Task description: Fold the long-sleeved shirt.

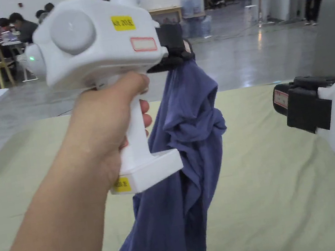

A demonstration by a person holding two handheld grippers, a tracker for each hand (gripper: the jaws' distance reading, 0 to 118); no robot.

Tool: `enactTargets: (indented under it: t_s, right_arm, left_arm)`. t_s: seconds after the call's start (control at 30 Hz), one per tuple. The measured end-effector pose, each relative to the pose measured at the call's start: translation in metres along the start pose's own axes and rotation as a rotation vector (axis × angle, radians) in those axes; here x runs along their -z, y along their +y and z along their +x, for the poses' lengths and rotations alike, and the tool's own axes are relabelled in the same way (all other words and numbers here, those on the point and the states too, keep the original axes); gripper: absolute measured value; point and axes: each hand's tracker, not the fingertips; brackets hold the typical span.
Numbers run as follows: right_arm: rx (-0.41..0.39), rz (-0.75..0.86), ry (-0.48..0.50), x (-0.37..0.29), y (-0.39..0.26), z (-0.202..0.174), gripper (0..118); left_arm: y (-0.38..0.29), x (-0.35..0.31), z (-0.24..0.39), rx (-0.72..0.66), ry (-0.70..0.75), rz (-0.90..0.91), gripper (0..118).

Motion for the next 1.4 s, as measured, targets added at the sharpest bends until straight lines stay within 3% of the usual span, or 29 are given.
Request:
enactTargets:
  t_s: [0.07,0.13,0.23,0.33,0.5,0.53,0.57,0.6,0.63,0.67,0.83,0.97,1.0,1.03,1.07,1.1,1.27,1.3,1.33,1.37,1.4]
  right_arm:
    - [0.026,-0.005,-0.05,-0.007,-0.002,0.022,0]
    - [0.047,-0.101,-0.026,-0.008,-0.012,0.05,0]
    - [0.179,-0.133,0.001,-0.004,-0.04,0.086,0]
    - [0.104,-0.182,-0.066,-0.003,-0.067,0.099,0]
    - [0.156,-0.284,-0.016,0.013,-0.099,0.121,0]
    - [0.16,-0.29,-0.003,0.018,-0.101,0.124,0]
    - [0.161,-0.289,0.003,0.023,-0.1,0.126,0]
    - [0.161,-0.283,0.006,0.026,-0.099,0.126,0]
    - [0.159,-0.272,0.011,0.028,-0.097,0.126,0]
    - [0.157,-0.253,0.015,0.029,-0.094,0.125,0]
    - [0.225,-0.222,0.082,0.039,-0.099,0.125,0]
    - [0.258,-0.303,0.093,0.061,-0.131,0.116,0]
    - [0.263,-0.344,0.087,0.067,-0.141,0.114,0]
    - [0.276,-0.376,0.081,0.073,-0.152,0.112,0]
    - [0.298,-0.403,0.075,0.078,-0.161,0.111,0]
    - [0.318,-0.434,0.078,0.082,-0.171,0.109,0]
    - [0.37,-0.531,0.052,0.099,-0.201,0.108,0]
    - [0.377,-0.542,0.049,0.102,-0.204,0.108,0]
    - [0.381,-0.549,0.045,0.104,-0.206,0.107,0]
    - [0.382,-0.554,0.042,0.105,-0.205,0.107,0]
    - [0.382,-0.56,0.034,0.106,-0.205,0.106,0]
  left_arm:
    - [-0.037,0.05,0.015,-0.006,0.016,-0.083,1]
    - [-0.09,0.108,0.02,-0.021,0.051,-0.215,1]
    - [-0.191,0.183,0.022,-0.022,0.113,-0.44,1]
    - [-0.286,0.233,0.007,-0.114,0.139,-0.612,1]
    - [-0.37,0.269,-0.011,-0.285,0.127,-0.809,2]
    - [-0.372,0.272,-0.012,-0.31,0.105,-0.808,7]
    - [-0.363,0.271,-0.014,-0.318,0.101,-0.786,29]
    - [-0.347,0.266,-0.016,-0.315,0.106,-0.718,82]
    - [-0.326,0.258,-0.015,-0.296,0.11,-0.639,110]
    - [-0.302,0.244,-0.016,-0.249,0.095,-0.556,118]
    - [-0.208,0.126,-0.042,-0.132,0.145,-0.237,118]
    - [-0.214,0.051,-0.078,-0.086,0.35,-0.297,118]
    - [-0.228,0.041,-0.092,-0.08,0.4,-0.322,111]
    - [-0.24,0.028,-0.101,-0.083,0.411,-0.316,87]
    - [-0.253,0.022,-0.109,-0.108,0.409,-0.342,39]
    - [-0.27,0.018,-0.118,-0.152,0.412,-0.409,0]
    - [-0.309,0.042,-0.146,-0.239,0.377,-0.506,0]
    - [-0.305,0.053,-0.151,-0.2,0.419,-0.475,13]
    - [-0.298,0.068,-0.158,-0.142,0.446,-0.423,48]
    - [-0.294,0.084,-0.165,-0.109,0.458,-0.391,91]
    - [-0.289,0.105,-0.178,-0.087,0.475,-0.411,118]
